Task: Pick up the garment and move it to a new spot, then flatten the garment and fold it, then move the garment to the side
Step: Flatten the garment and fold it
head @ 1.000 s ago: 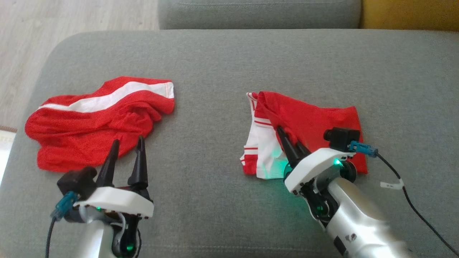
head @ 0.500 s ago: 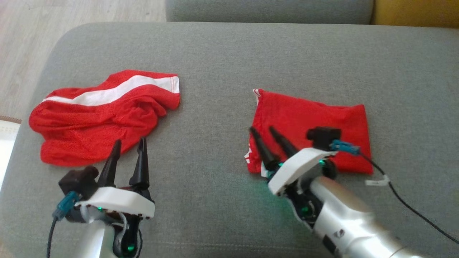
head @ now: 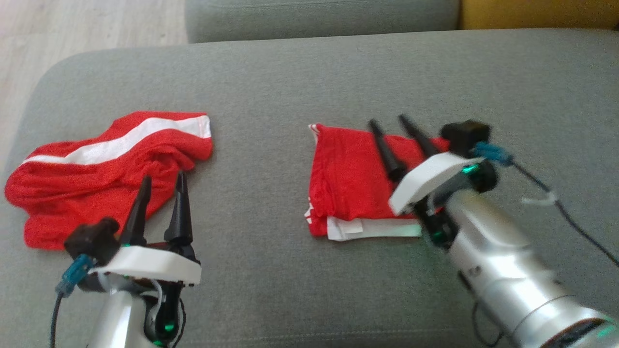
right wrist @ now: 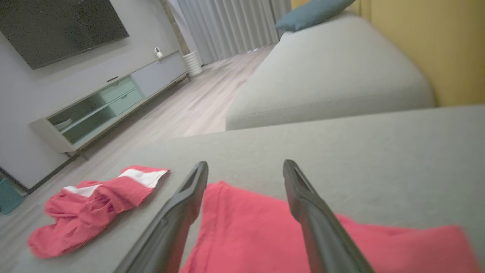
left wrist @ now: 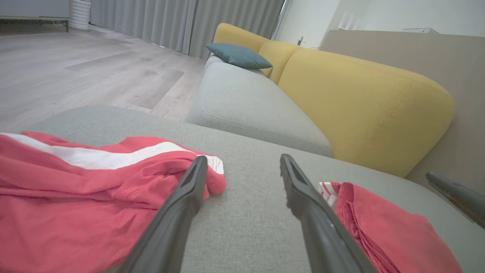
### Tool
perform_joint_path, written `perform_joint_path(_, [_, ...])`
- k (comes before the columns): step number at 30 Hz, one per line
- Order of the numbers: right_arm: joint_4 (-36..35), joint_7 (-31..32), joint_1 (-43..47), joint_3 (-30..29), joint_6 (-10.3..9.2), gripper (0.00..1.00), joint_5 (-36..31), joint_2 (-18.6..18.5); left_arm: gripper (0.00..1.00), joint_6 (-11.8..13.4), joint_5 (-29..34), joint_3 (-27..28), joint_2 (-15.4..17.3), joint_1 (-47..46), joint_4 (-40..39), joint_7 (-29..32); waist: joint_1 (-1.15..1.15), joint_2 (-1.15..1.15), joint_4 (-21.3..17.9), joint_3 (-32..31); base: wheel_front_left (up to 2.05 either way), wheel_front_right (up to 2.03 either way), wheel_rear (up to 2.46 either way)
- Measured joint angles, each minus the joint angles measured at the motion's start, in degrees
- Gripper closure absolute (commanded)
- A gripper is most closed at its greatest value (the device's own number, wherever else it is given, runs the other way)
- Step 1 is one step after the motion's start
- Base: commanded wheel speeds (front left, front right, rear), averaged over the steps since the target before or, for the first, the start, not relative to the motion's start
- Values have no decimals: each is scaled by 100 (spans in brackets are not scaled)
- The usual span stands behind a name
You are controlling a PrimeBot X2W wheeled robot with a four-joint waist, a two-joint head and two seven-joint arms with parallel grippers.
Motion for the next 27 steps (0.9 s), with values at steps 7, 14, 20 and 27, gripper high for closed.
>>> perform_joint_path(7, [-1104,-1,682,-2267,0,0,-2198,-247,0,19,0,2,0,0,-343,0,0,0,-257,-73,0,0,0])
perform_joint_path(14, [-2767,-10,2363,-3679,0,0,-3718,11,0,42,12,7,1,12,-653,-1,0,0,-437,-79,0,0,0])
perform_joint_path(20, [-3466,-16,2925,-3842,0,0,-3612,54,0,104,143,14,0,130,-687,-1,0,0,-487,-41,0,0,0])
perform_joint_path(27, [-3591,-16,3258,-3734,0,0,-3549,90,0,244,263,-27,1,377,-756,-1,0,0,-486,-53,0,0,0])
